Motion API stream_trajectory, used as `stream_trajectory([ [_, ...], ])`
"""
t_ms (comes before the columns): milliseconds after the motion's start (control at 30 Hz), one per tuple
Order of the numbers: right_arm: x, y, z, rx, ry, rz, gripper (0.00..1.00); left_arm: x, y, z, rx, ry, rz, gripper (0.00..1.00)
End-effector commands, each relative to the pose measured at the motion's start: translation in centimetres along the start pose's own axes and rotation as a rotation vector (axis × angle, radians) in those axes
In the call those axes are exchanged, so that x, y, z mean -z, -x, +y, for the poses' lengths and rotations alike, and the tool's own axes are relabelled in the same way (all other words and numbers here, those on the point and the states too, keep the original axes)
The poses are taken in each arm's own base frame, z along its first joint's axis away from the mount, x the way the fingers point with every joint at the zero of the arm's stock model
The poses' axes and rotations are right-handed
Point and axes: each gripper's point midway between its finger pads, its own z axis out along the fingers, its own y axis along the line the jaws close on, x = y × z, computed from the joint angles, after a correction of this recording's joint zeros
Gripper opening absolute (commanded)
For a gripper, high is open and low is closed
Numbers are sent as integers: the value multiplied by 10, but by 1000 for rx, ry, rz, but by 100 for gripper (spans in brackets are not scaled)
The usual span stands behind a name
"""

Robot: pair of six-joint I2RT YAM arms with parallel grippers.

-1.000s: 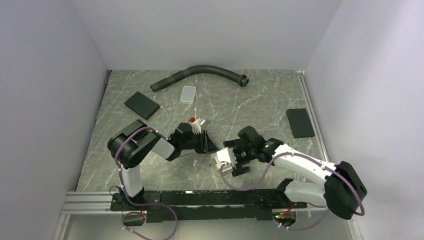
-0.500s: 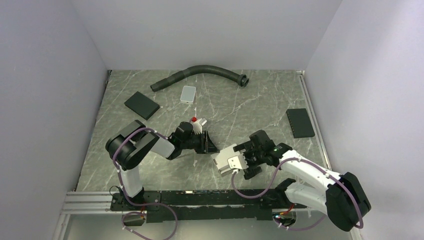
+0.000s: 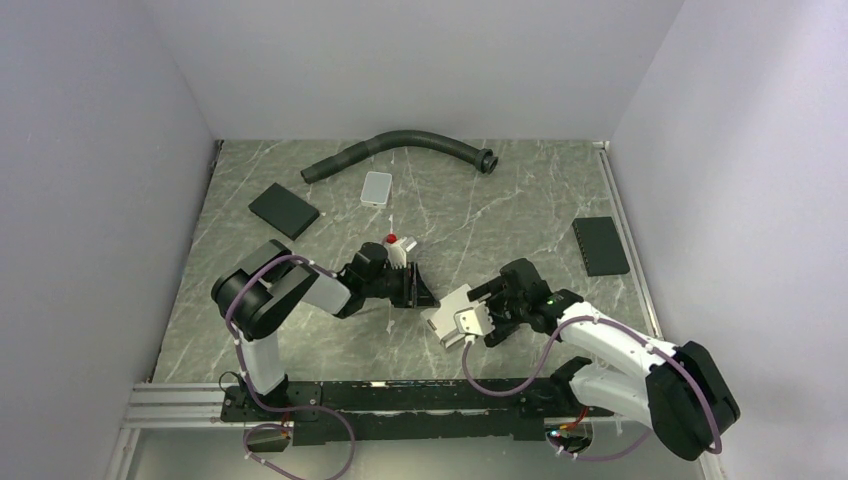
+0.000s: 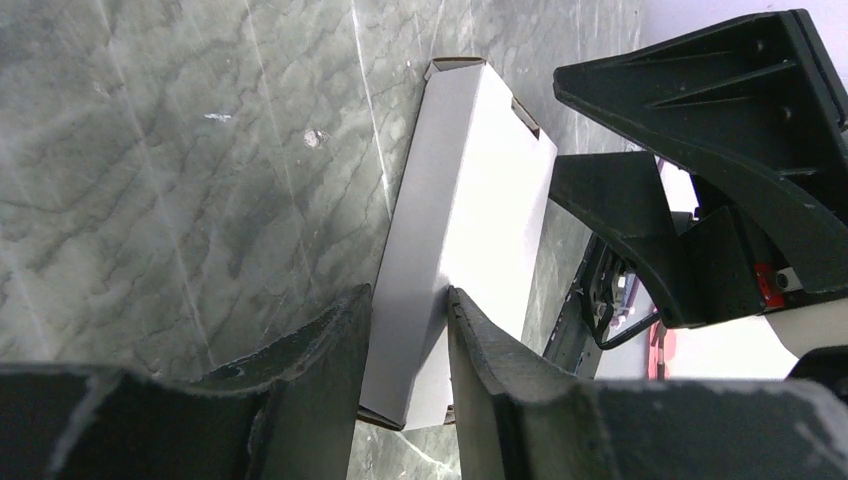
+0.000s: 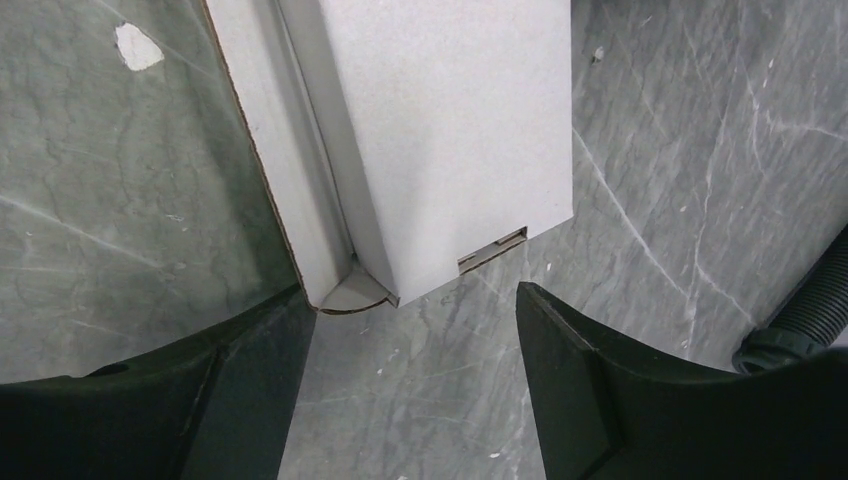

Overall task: Fold the paper box
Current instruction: Close the paper box at the center of the board.

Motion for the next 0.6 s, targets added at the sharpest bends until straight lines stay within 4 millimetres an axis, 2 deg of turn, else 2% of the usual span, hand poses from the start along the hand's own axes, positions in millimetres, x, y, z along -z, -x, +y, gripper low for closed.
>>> stream_trajectory([
  [0,-3,-9,17,16,57,29,74,3,-47,37,53,130,151,41],
  [133,-4,-6,15,30,66,14,69,0,-48,35,42,120,168,41],
  [333,-6,0,20,38,108,-24,57,-6,-48,32,22,107,193,42],
  [567,-9,2,22,56,126,-40,45,-14,-47,29,-15,85,233,46],
])
